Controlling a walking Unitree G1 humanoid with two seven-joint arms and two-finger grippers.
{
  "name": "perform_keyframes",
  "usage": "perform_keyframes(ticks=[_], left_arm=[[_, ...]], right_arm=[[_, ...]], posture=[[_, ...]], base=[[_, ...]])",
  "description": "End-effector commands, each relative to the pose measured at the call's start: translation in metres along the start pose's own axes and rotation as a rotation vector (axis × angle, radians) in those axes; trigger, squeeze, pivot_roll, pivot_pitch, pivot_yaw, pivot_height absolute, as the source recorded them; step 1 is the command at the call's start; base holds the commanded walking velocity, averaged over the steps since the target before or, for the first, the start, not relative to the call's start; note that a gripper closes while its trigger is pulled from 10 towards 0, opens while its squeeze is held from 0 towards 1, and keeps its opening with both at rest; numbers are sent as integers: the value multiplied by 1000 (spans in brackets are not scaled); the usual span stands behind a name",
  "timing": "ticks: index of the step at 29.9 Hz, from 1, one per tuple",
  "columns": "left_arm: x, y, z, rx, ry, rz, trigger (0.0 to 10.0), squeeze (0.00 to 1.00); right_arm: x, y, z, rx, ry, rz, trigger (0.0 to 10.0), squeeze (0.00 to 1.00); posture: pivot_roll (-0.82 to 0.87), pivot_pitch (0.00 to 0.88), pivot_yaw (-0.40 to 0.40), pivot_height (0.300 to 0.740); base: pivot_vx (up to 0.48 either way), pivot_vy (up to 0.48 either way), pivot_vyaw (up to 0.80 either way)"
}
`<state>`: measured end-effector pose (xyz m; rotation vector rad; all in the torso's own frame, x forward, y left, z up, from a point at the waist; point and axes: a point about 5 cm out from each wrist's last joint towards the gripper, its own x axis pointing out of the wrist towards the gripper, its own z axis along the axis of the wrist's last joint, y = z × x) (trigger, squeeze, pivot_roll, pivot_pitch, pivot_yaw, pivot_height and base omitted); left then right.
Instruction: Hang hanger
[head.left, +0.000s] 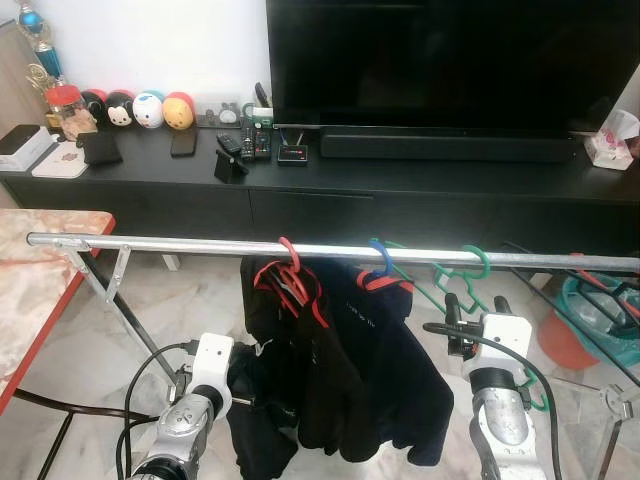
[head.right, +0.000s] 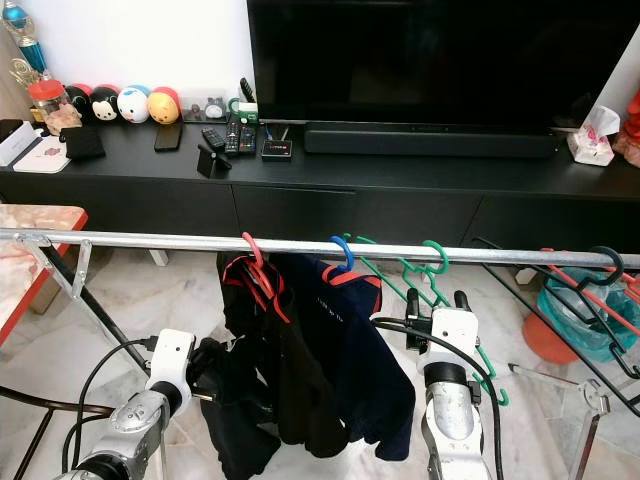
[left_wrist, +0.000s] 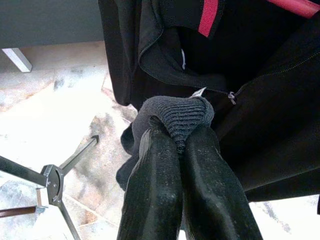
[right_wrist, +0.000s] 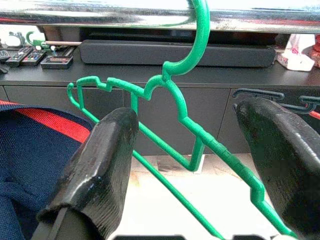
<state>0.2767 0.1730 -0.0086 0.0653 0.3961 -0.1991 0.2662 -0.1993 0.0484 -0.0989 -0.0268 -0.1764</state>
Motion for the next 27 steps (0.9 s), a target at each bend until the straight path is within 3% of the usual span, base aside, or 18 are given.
perform_keyframes(ticks=[1, 8, 27], left_arm=[[0, 0, 0, 4, -2, -4, 10000, 0], [0, 0, 0, 5, -2, -2, 10000, 0], [0, 1, 0, 10, -3, -1, 10000, 0]], right_arm=[[2, -1, 1, 0, 3, -8, 10000, 0], [2, -1, 1, 2, 5, -9, 10000, 0], [3, 0, 0, 3, 12, -7, 10000, 0]], posture=[[78, 0, -20, 740], [83, 0, -19, 740], [81, 0, -19, 740]], base=[[0, 0, 0], [0, 0, 0], [-294, 0, 0]])
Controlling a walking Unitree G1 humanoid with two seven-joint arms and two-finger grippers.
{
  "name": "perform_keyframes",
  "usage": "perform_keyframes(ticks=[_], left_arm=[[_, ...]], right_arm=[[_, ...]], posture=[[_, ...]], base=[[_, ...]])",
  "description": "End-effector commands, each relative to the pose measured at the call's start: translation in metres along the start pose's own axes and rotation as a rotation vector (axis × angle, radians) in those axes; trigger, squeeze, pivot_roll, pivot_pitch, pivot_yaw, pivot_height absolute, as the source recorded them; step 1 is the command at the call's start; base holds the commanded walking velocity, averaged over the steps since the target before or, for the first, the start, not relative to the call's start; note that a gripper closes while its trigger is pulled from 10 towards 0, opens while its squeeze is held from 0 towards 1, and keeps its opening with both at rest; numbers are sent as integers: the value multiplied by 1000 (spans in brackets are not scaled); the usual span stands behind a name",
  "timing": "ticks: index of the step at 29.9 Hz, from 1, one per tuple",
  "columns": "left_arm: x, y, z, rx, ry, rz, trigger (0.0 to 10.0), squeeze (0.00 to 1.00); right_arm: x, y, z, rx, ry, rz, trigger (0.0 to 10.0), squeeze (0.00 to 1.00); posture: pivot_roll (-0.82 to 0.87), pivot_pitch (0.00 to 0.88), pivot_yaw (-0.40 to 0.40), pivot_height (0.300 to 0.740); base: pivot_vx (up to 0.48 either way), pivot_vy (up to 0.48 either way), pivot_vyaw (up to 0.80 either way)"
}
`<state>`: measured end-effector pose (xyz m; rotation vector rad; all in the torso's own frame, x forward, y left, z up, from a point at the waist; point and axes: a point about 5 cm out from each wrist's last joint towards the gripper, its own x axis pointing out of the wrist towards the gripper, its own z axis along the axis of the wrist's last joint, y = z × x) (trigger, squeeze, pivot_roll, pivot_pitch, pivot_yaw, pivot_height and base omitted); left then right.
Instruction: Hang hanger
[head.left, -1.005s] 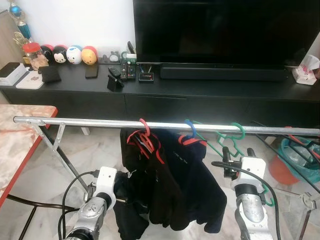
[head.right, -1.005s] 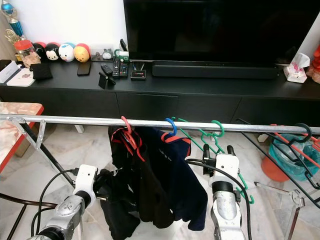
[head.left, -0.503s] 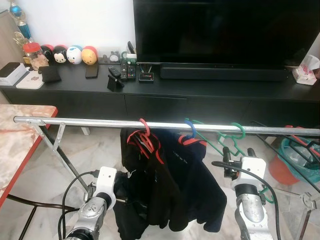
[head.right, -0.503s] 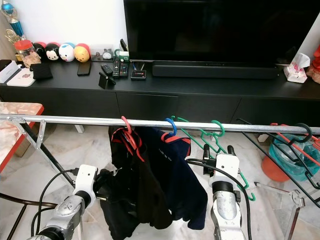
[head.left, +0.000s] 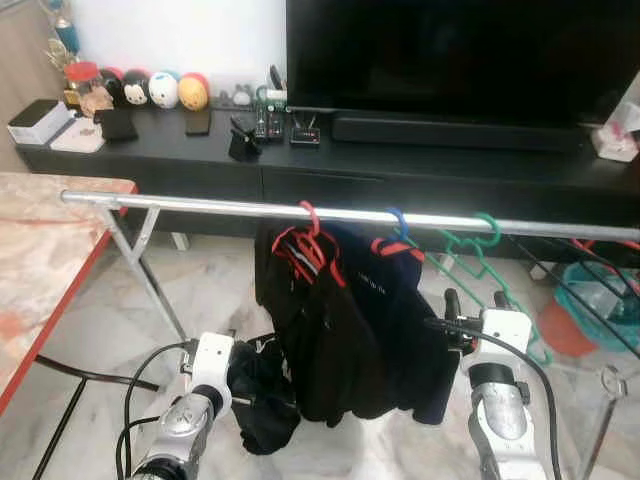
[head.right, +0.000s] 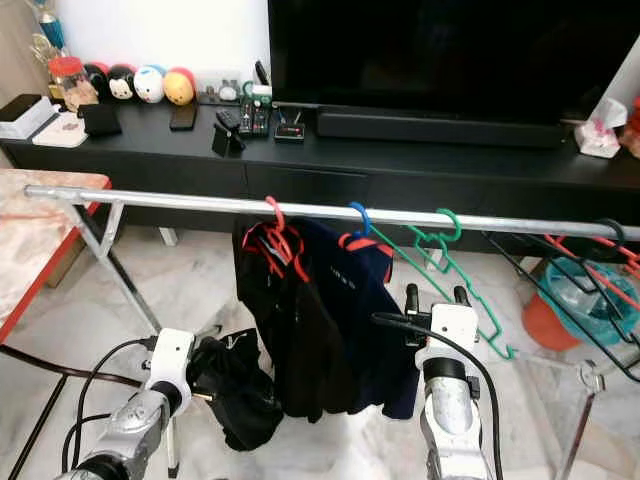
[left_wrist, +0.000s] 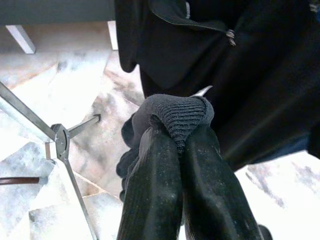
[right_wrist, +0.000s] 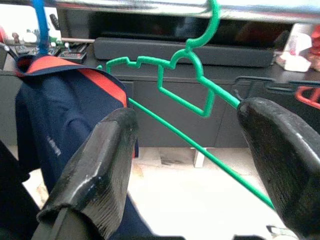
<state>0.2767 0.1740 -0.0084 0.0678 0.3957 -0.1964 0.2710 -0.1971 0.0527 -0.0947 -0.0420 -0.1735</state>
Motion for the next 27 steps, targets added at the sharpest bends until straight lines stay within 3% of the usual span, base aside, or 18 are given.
perform_keyframes(ticks=[1, 27], left_arm=[[0, 0, 0, 8, -3, -4, 10000, 0], [0, 0, 0, 11, -3, -5, 10000, 0]], right_arm=[[-2, -2, -5, -2, 27, -10, 10000, 0], [-2, -7, -16, 1, 85, -31, 10000, 0]], posture=[[81, 0, -19, 740], [82, 0, -16, 740]], base=[[-289, 0, 0], [-285, 0, 0]])
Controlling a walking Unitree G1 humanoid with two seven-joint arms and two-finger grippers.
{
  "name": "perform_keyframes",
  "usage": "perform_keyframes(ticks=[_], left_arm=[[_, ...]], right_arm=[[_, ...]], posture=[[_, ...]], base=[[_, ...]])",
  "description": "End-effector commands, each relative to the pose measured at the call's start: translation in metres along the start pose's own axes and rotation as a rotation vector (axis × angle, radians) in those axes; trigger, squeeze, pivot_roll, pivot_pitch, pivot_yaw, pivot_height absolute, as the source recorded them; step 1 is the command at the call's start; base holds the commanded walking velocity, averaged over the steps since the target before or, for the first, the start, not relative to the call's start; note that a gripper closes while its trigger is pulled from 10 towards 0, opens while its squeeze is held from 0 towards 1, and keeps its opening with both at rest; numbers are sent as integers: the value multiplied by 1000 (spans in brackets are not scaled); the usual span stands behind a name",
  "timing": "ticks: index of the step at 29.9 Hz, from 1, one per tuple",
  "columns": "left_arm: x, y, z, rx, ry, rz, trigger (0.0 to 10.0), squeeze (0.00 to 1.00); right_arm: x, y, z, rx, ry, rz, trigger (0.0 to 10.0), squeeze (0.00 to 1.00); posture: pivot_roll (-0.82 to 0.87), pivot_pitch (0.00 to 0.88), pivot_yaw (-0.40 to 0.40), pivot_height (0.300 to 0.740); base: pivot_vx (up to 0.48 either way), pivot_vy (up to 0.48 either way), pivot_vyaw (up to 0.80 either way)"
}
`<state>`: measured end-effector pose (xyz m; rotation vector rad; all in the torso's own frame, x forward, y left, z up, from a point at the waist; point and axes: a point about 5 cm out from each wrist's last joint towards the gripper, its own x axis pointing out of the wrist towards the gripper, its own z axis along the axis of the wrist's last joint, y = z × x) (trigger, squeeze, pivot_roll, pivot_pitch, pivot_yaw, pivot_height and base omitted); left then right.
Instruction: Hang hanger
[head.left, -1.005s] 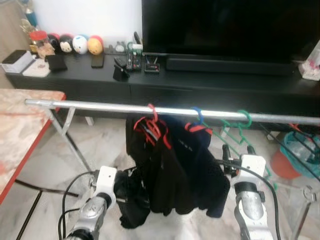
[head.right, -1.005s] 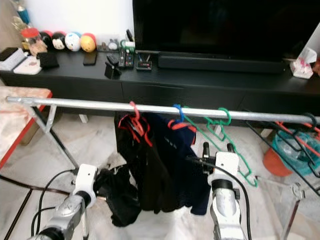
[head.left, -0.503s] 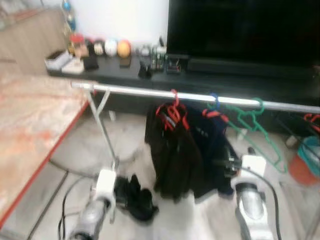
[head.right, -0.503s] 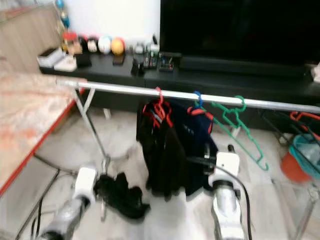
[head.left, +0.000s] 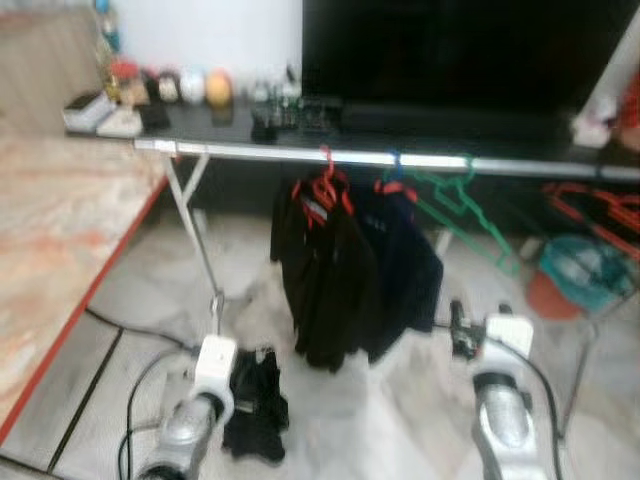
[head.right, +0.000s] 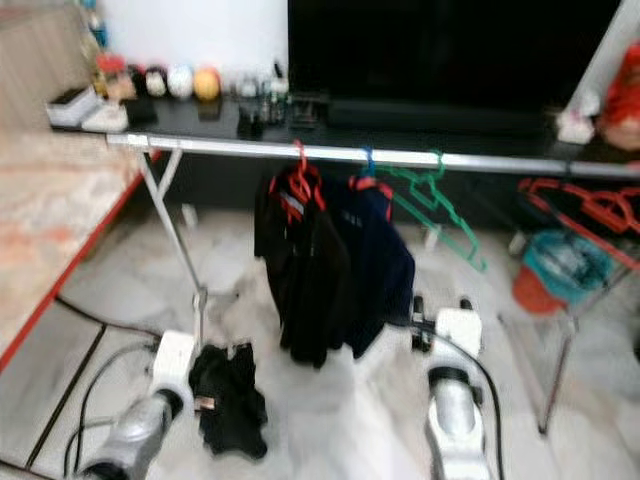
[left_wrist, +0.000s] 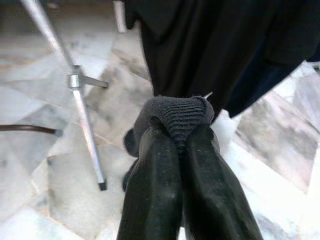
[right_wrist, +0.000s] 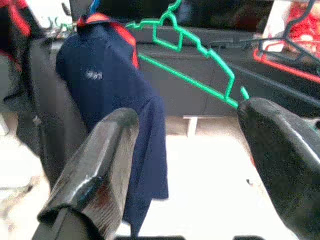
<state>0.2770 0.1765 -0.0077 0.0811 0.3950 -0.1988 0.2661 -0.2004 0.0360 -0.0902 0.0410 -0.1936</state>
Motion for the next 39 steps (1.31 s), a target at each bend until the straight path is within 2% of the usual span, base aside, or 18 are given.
perform_keyframes(ticks=[1, 7, 14, 17, 20, 22, 26, 31, 35, 39], left_arm=[[0, -2, 0, -2, -3, -6, 10000, 0], [0, -2, 0, -3, -3, -4, 10000, 0], [1, -2, 0, -4, -2, -3, 10000, 0], [1, -2, 1, -4, -3, -2, 10000, 0], [1, -2, 1, -4, -4, -2, 10000, 0], [1, -2, 1, -4, -4, -1, 10000, 0], [1, -1, 1, -2, -3, -1, 10000, 0], [1, -2, 1, 0, -2, -4, 10000, 0], [2, -3, 2, 1, -2, -9, 10000, 0], [3, -3, 3, 0, -4, -9, 10000, 0]], right_arm=[[2, -5, -1, 5, 9, -18, 10000, 0], [1, -14, -19, 38, 116, -42, 10000, 0], [-7, -24, -48, 52, 301, -57, 10000, 0], [-20, -23, -70, 82, 450, -47, 10000, 0], [-30, -21, -80, 82, 520, -32, 10000, 0], [-42, -19, -92, 77, 606, -17, 10000, 0], [-59, -17, -106, 59, 696, -23, 10000, 0], [-69, -16, -113, 110, 743, -90, 10000, 0], [-75, -8, -116, 106, 765, -61, 10000, 0], [-77, -7, -117, 94, 774, -42, 10000, 0]], posture=[[82, 0, -16, 740], [77, 0, -15, 740], [74, 0, -13, 740], [73, 0, -11, 740], [76, 0, -12, 740], [79, 0, -13, 740], [82, 0, -13, 740], [80, 0, -10, 740], [81, 0, -10, 740], [84, 0, -13, 740]], base=[[-281, 0, 0], [-280, 0, 0], [-276, 0, 0], [-277, 0, 0], [-277, 0, 0], [-276, 0, 0], [-277, 0, 0], [-277, 0, 0], [-276, 0, 0], [-277, 0, 0]])
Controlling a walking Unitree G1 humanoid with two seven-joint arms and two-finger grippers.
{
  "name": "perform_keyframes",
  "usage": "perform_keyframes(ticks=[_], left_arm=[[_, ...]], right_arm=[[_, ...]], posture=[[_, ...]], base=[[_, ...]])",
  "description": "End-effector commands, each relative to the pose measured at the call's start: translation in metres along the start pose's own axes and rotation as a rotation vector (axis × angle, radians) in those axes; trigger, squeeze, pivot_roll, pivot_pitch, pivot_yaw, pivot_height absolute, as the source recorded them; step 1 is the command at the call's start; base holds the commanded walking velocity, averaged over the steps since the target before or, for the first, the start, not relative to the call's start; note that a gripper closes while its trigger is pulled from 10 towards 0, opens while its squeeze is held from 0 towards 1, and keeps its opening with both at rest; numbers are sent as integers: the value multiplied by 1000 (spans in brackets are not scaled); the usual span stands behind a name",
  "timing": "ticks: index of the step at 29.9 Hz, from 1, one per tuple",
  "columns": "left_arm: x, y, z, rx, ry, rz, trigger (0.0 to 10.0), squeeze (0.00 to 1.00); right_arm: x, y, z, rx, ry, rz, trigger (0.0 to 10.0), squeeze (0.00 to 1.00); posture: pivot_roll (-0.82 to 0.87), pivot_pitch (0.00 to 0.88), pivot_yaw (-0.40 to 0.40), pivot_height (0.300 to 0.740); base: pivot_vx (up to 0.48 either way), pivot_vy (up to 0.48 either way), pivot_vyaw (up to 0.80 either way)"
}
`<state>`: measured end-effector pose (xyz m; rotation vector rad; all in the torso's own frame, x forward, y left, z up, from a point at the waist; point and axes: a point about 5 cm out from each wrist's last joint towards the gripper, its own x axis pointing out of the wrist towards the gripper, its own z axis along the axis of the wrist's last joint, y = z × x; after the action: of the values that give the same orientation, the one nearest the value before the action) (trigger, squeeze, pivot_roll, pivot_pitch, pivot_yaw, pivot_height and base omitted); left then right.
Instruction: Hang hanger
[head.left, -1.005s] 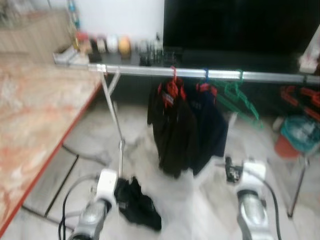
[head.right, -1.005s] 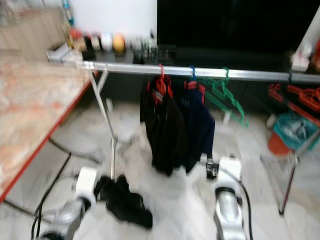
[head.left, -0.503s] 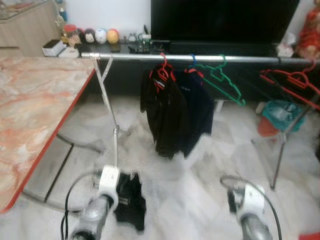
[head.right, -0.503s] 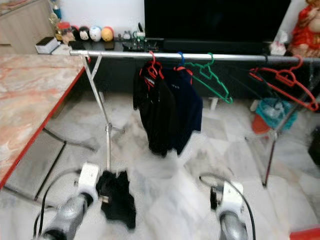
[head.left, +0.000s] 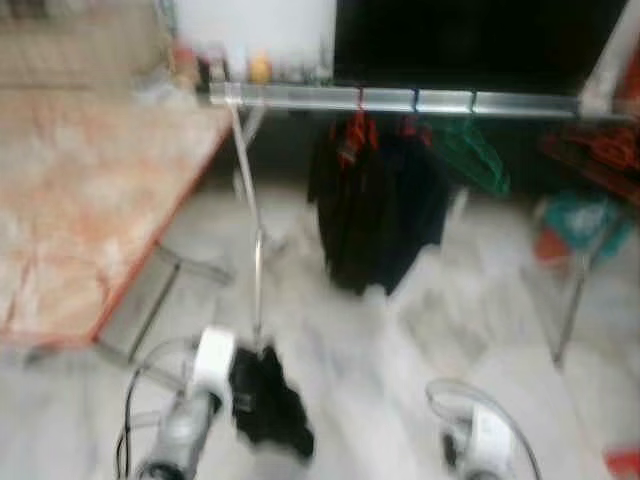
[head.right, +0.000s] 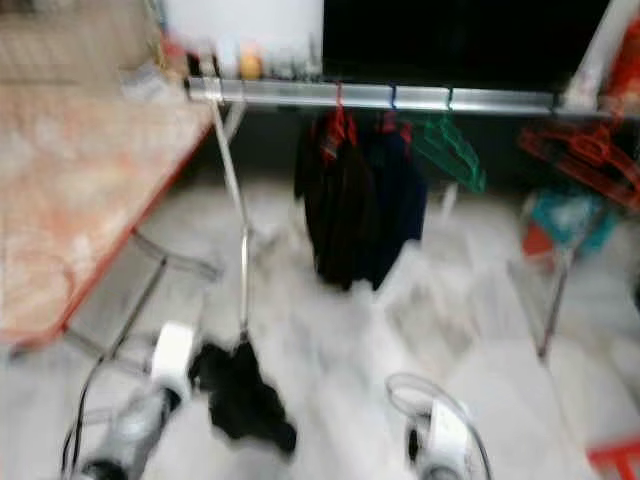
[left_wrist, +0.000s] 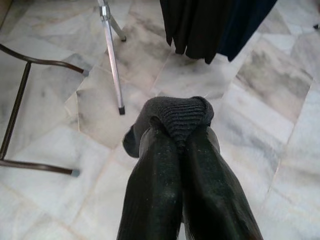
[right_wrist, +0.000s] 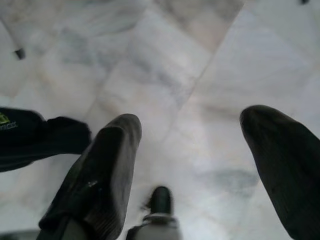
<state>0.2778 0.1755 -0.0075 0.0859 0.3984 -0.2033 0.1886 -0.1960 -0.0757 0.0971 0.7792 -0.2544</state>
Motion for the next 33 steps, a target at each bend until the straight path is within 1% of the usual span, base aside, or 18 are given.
perform_keyframes(ticks=[1, 6, 13, 16, 31, 33], left_arm=[[2, -2, 3, -5, -9, -5, 10000, 0], [1, -2, 2, -5, -5, -3, 10000, 0], [1, -1, 2, -4, -7, -2, 10000, 0], [1, 0, 3, 4, -4, 9, 10000, 0], [1, 2, 2, -22, 1, 23, 10000, 0], [1, 3, 2, -22, 2, 24, 10000, 0]], right_arm=[[-1, -8, -4, -12, 21, -18, 10000, 0], [-1, -13, -4, -12, 26, -37, 10000, 0], [-1, -12, -4, -15, 27, -31, 10000, 0], [-1, -11, -4, -12, 24, -32, 10000, 0], [0, -9, -1, -11, 12, -27, 10000, 0], [0, -9, -1, -10, 12, -27, 10000, 0]], posture=[[84, 0, -14, 740], [83, 0, -14, 740], [84, 0, -13, 740], [82, 0, -8, 740], [85, 0, -7, 740], [85, 0, -7, 740]], base=[[-277, 0, 0], [-277, 0, 0], [-273, 0, 0], [0, 0, 0], [0, 0, 0], [0, 296, 0]])
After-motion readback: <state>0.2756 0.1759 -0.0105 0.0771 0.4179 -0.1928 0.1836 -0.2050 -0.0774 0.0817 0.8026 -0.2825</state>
